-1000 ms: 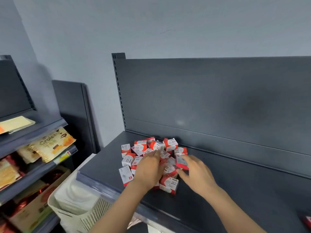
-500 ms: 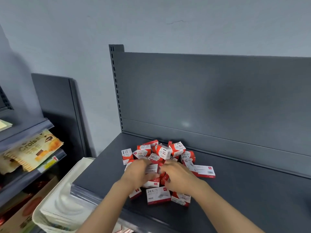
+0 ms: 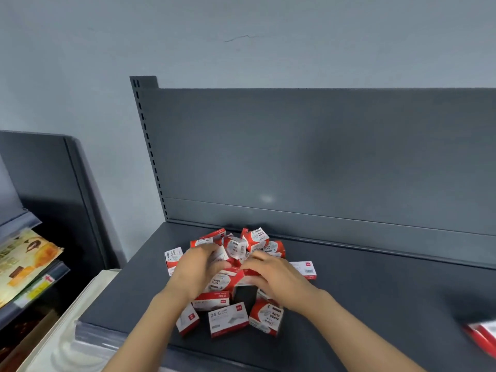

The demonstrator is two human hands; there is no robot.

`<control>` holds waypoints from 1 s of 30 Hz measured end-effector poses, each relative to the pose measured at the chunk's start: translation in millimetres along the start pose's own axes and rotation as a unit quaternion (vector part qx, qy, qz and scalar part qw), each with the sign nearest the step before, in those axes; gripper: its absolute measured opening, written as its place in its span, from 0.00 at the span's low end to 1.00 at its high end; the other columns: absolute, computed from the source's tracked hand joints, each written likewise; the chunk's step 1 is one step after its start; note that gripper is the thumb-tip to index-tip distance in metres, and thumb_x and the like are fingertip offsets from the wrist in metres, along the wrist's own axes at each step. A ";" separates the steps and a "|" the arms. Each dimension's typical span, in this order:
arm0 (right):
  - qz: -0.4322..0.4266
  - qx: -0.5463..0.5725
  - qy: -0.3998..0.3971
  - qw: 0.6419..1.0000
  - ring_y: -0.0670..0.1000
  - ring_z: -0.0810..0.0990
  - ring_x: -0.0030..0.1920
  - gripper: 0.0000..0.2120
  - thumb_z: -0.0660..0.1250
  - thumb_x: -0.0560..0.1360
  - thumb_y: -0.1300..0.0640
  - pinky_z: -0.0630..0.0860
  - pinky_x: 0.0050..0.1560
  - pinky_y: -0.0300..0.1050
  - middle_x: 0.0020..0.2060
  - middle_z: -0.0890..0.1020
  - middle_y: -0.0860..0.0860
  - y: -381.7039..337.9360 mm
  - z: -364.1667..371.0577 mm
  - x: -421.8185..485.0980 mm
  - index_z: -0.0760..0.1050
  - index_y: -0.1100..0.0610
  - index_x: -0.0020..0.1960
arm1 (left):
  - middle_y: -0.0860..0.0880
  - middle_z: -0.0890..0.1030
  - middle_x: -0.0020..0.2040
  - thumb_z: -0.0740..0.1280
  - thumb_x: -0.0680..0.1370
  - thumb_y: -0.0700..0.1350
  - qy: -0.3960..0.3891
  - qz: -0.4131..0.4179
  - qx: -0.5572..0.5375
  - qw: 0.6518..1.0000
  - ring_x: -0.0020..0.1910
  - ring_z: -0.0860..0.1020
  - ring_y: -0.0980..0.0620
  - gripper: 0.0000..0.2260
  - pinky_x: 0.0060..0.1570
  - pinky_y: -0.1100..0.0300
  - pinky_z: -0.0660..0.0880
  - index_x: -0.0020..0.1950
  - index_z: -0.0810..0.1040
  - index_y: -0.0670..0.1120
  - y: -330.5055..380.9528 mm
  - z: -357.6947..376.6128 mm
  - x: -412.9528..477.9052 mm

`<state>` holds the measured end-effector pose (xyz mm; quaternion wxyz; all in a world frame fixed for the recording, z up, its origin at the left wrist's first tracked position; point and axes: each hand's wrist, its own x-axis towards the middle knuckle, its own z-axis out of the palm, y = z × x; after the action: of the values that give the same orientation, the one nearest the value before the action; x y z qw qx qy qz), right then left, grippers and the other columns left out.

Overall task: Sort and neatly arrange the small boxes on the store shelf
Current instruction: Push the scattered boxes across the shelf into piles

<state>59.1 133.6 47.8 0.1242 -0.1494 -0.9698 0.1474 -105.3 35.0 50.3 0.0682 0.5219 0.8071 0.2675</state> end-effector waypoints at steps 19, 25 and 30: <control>0.271 -0.073 0.125 0.952 0.57 0.77 0.51 0.11 0.62 0.77 0.54 0.72 0.51 0.48 0.51 0.75 0.54 172.6 -158.1 -259.3 0.73 0.57 0.58 | 0.50 0.76 0.37 0.69 0.73 0.53 -0.060 0.203 -0.060 0.976 0.37 0.73 0.49 0.11 0.38 0.55 0.70 0.41 0.75 0.45 317.5 166.0 30.1; 0.355 -0.109 0.093 0.924 0.59 0.77 0.53 0.11 0.61 0.78 0.54 0.74 0.52 0.51 0.54 0.75 0.55 225.1 -175.1 -321.2 0.74 0.57 0.57 | 0.54 0.75 0.34 0.70 0.73 0.52 -0.152 0.168 -0.051 0.973 0.37 0.73 0.52 0.10 0.39 0.58 0.70 0.42 0.78 0.45 382.2 227.9 33.6; 0.385 -0.110 0.030 0.916 0.58 0.77 0.54 0.10 0.62 0.77 0.56 0.75 0.53 0.52 0.54 0.76 0.56 248.3 -168.9 -337.0 0.73 0.58 0.57 | 0.46 0.79 0.42 0.69 0.73 0.53 -0.202 0.127 0.034 0.970 0.41 0.75 0.48 0.12 0.41 0.58 0.69 0.38 0.72 0.46 400.4 257.4 38.1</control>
<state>481.7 292.1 57.5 0.0701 -0.5284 -0.8430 0.0720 300.7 286.2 39.9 0.1776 0.6658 0.7120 0.1349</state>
